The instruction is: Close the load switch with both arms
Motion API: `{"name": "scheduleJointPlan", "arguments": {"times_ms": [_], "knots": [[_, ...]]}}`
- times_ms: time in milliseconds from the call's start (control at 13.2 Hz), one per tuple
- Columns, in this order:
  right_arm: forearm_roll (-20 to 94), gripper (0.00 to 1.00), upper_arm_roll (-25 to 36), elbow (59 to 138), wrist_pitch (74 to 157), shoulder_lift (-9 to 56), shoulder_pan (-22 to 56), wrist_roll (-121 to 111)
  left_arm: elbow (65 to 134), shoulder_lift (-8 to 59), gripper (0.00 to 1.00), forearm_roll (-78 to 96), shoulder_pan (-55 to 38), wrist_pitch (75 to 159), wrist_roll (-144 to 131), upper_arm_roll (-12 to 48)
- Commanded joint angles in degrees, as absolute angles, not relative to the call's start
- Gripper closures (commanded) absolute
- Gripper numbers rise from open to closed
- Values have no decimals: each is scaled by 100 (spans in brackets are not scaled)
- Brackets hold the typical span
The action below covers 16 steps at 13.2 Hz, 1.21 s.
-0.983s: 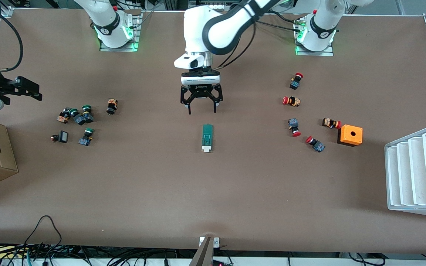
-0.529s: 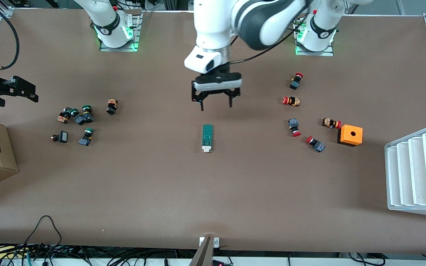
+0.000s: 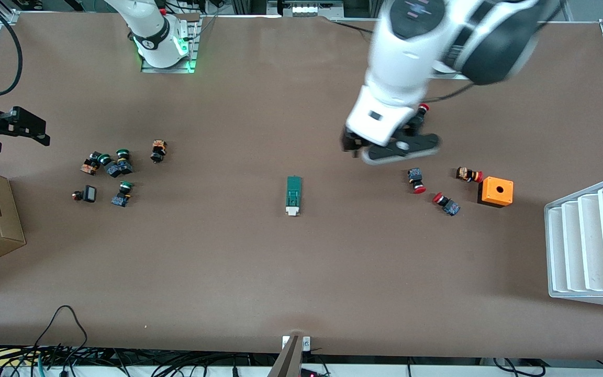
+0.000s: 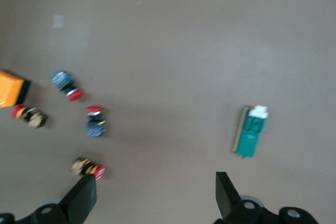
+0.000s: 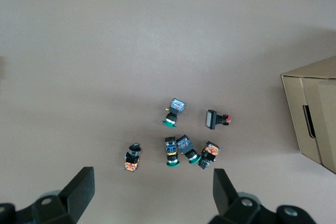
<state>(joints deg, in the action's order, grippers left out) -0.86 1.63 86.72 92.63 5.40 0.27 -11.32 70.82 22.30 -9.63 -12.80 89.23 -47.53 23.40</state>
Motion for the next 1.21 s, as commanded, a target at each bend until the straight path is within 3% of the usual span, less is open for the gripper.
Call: {"name": "scheduleJointPlan", "arguments": {"times_ms": [0,529,832,1134], "knots": [[-123,0,150,8499,9193,624,53,-1160,6952,2118,0,-633,-696,8299,-4045,2417],[-132,0,149,8499,9193,624,70,-1125,7022,2039,0,-351,649,7831,-2053,2295],[-132,0,149,8499,9193,615,79,-1116,7136,1794,0,-255,598,7831,-777,1304],[-141,0,149,8499,9202,624,79,-1125,7513,1346,0,130,-253,7988,332,-330]]}}
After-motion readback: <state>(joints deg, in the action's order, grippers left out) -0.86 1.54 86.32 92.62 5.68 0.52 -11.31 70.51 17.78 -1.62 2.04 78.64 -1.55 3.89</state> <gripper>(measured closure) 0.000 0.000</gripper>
